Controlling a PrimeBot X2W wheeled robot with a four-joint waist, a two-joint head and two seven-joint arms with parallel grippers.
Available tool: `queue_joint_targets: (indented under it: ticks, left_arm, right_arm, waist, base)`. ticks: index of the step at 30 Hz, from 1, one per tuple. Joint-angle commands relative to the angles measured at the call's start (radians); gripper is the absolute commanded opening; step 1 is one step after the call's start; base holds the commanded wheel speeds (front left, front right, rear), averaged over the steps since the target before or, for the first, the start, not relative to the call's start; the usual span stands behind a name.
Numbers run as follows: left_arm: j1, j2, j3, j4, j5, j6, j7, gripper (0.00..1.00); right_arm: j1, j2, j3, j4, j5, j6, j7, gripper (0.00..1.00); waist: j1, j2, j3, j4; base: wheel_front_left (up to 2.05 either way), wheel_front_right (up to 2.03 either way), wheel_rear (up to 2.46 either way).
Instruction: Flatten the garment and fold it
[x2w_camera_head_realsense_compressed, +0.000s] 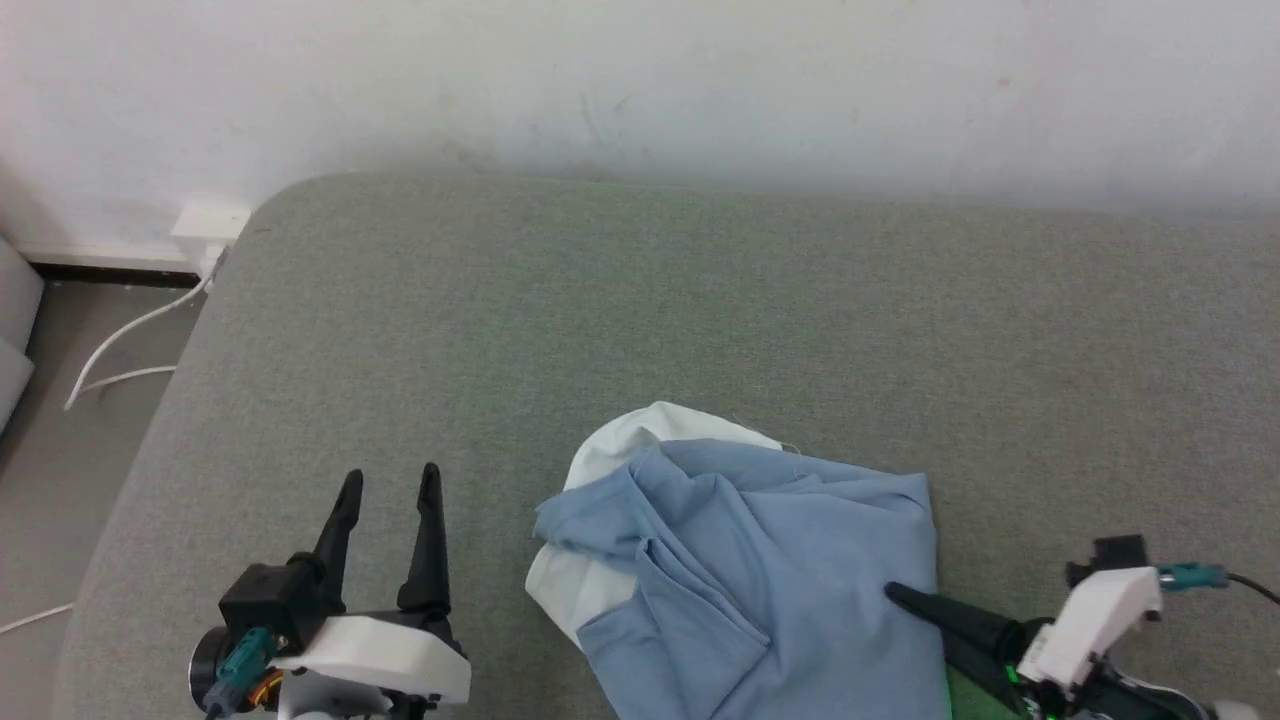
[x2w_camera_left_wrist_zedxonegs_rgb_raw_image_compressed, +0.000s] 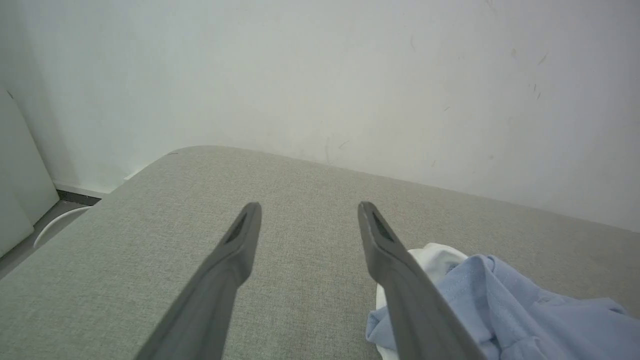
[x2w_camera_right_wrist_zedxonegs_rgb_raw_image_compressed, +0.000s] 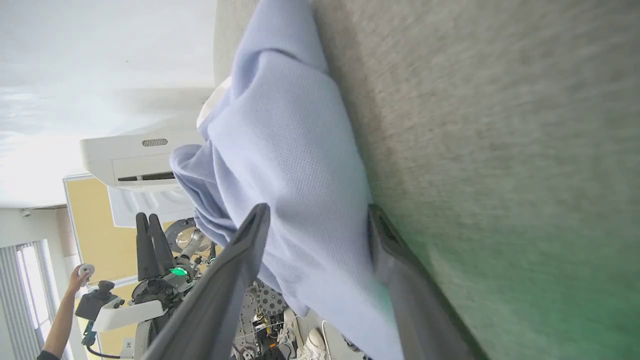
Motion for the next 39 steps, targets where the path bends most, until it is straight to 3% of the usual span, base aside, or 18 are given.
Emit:
queue_joint_targets:
  ticks: [1, 2, 3, 4, 5, 9, 17, 21, 26, 31, 32, 39]
  left_arm:
    - [-0.015, -0.008, 0.004, 0.006, 0.011, -0.008, -0.005, 1.0]
    - [-0.017, -0.01, 0.006, 0.008, 0.013, -0.01, -0.005, 1.0]
    - [-0.02, -0.009, 0.006, 0.011, 0.023, -0.011, -0.005, 1.0]
    - [-0.021, -0.01, 0.006, 0.013, 0.029, -0.013, -0.005, 1.0]
    - [-0.021, -0.012, 0.008, 0.014, 0.033, -0.015, -0.005, 1.0]
    - [-0.012, -0.017, 0.015, 0.019, 0.047, -0.02, -0.005, 1.0]
    - [0.012, -0.013, 0.029, 0.022, 0.07, -0.026, -0.005, 1.0]
    - [0.019, -0.016, 0.036, 0.016, 0.076, -0.028, -0.005, 1.0]
    - [0.031, -0.03, 0.045, -0.001, 0.076, -0.033, -0.005, 1.0]
    - [0.002, -0.04, 0.041, -0.032, 0.087, -0.042, -0.005, 1.0]
    - [-0.026, -0.041, 0.033, -0.047, 0.098, -0.05, -0.005, 1.0]
    - [-0.149, -0.021, -0.016, -0.068, 0.137, -0.091, 0.003, 1.0]
  right_arm:
    - [-0.024, 0.002, 0.037, 0.022, 0.021, -0.001, -0.017, 1.0]
    - [-0.032, 0.002, 0.058, 0.036, 0.028, -0.001, -0.031, 1.0]
    - [-0.038, 0.002, 0.083, 0.045, 0.016, -0.001, -0.044, 0.39]
    - [-0.043, 0.002, 0.104, 0.055, 0.013, -0.001, -0.054, 0.11]
    - [-0.049, 0.002, 0.12, 0.059, 0.009, -0.001, -0.067, 0.0]
    - [-0.064, -0.021, 0.187, 0.018, -0.064, -0.001, -0.136, 0.0]
    - [-0.085, -0.247, 0.408, -0.112, -0.446, -0.001, -0.337, 0.0]
    - [-0.117, -0.321, 0.465, -0.141, -0.595, -0.001, -0.358, 0.0]
    - [-0.169, -0.394, 0.515, -0.143, -0.692, -0.001, -0.31, 0.0]
    - [-0.235, -0.452, 0.512, -0.09, -0.717, -0.001, -0.277, 0.0]
    - [-0.277, -0.475, 0.491, -0.042, -0.723, -0.001, -0.295, 0.0]
    - [-0.43, -0.521, 0.394, 0.163, -0.776, -0.001, -0.469, 0.0]
  waist:
    - [0.0, 0.0, 0.001, 0.008]
    - [0.0, 0.0, 0.001, 0.009]
    - [0.0, 0.0, 0.0, 0.015]
    - [0.0, 0.0, -0.002, 0.018]
    - [0.0, 0.0, -0.004, 0.02]
    - [0.0, 0.0, -0.012, 0.019]
    - [0.0, 0.0, -0.037, -0.044]
    - [0.0, 0.0, -0.04, -0.117]
    - [0.0, 0.0, -0.023, -0.25]
    - [0.0, 0.0, 0.045, -0.344]
    - [0.0, 0.0, 0.096, -0.379]
    - [0.0, 0.0, 0.277, -0.444]
  base:
    - [0.0, 0.0, 0.0]
    - [0.0, 0.0, 0.0]
    - [0.0, 0.0, 0.0]
    - [0.0, 0.0, 0.0]
    - [0.0, 0.0, 0.0]
    - [0.0, 0.0, 0.0]
    - [0.0, 0.0, 0.0]
    - [0.0, 0.0, 0.0]
    - [0.0, 0.0, 0.0]
    - [0.0, 0.0, 0.0]
    - [0.0, 0.0, 0.0]
    - [0.0, 0.0, 0.0]
